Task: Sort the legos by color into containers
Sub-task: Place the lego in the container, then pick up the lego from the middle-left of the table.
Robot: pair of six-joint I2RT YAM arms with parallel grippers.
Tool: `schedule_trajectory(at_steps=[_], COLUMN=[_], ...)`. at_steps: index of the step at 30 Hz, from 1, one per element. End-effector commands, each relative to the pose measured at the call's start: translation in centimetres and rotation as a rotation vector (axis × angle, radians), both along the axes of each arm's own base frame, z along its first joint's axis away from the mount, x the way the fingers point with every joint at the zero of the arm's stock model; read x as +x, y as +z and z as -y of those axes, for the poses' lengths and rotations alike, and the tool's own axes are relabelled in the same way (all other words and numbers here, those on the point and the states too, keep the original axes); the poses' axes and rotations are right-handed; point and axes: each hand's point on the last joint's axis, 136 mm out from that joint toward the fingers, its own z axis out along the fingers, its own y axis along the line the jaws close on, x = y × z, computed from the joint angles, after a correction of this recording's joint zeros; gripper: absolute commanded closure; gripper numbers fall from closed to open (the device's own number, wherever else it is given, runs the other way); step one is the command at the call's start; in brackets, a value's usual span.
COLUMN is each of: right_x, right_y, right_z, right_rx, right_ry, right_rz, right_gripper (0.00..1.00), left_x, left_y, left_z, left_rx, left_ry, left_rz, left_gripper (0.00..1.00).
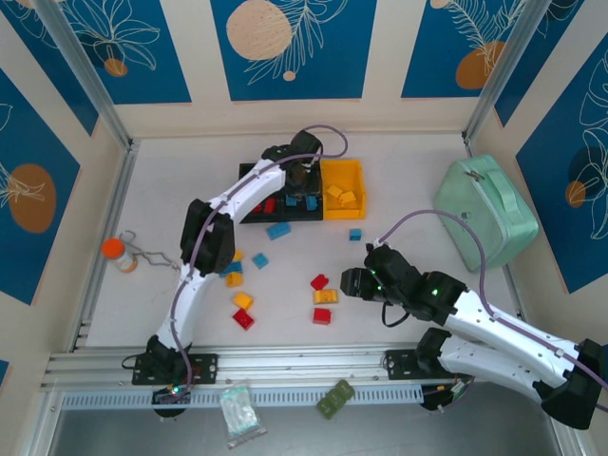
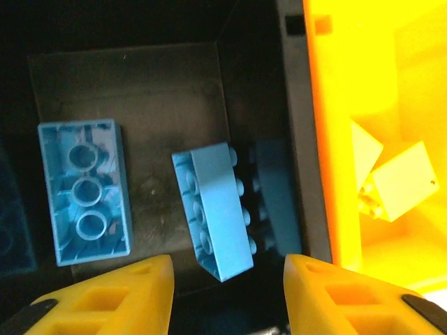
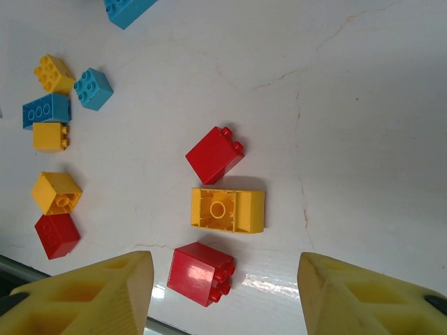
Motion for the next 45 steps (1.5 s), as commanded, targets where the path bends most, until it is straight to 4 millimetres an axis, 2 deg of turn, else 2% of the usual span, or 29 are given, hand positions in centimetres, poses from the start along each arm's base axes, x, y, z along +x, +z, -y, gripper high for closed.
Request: schedule_trajectory(at_steps=[1, 7, 16, 19, 26, 31, 36, 41, 45], right_x=[-0.1, 0.0, -0.4, -0.8, -1.9, -3.7, -5.2, -5.3, -5.2], right_y=[0.5, 0.5, 0.8, 1.3, 1.9, 1.1, 0.1, -0.6, -0.3], right_z=[-0.2, -0.7, -3.0, -4.4, -6.0, -7.0, -7.4, -7.0, -6.8], right_rx=[0.019, 0.006, -0.013, -0.001, 0.015, 0.029, 0.027, 0.012, 0.016], right_ry=[0.006, 0.026, 0.116, 0.185, 0.326, 0.450, 0.508, 0.488, 0.479], right_rz=[-0.003, -0.012, 0.007, 0.057, 0.097, 0.079, 0.056, 0.042, 0.052], right_gripper=[0.43, 0.43, 0.40, 0.35, 0.34, 0.31, 0.30, 0.30, 0.31], left_x=[-2.1, -7.2, -15.5, -18.3, -24.5, -26.9, -28.2, -28.6, -29.0], left_y=[4.9, 5.5, 4.7, 3.7, 0.3, -1.7, -3.9, -5.4, -6.7], left_z=[0.1, -2.8, -9.4, -11.4, -15.2, -16.3, -17.2, -16.5, -17.0], left_rx=[-0.055, -0.068, -0.009, -0.001, 0.050, 0.057, 0.112, 0.132, 0.193], left_ry=[-0.050, -0.089, -0.087, -0.077, -0.129, -0.148, -0.152, -0.177, -0.177], left_rz=[0.068, 0.052, 0.008, -0.022, -0.125, -0.179, -0.246, -0.273, -0.310], left_gripper=[0.55, 0.54, 0.50, 0.48, 0.43, 0.36, 0.29, 0.29, 0.30])
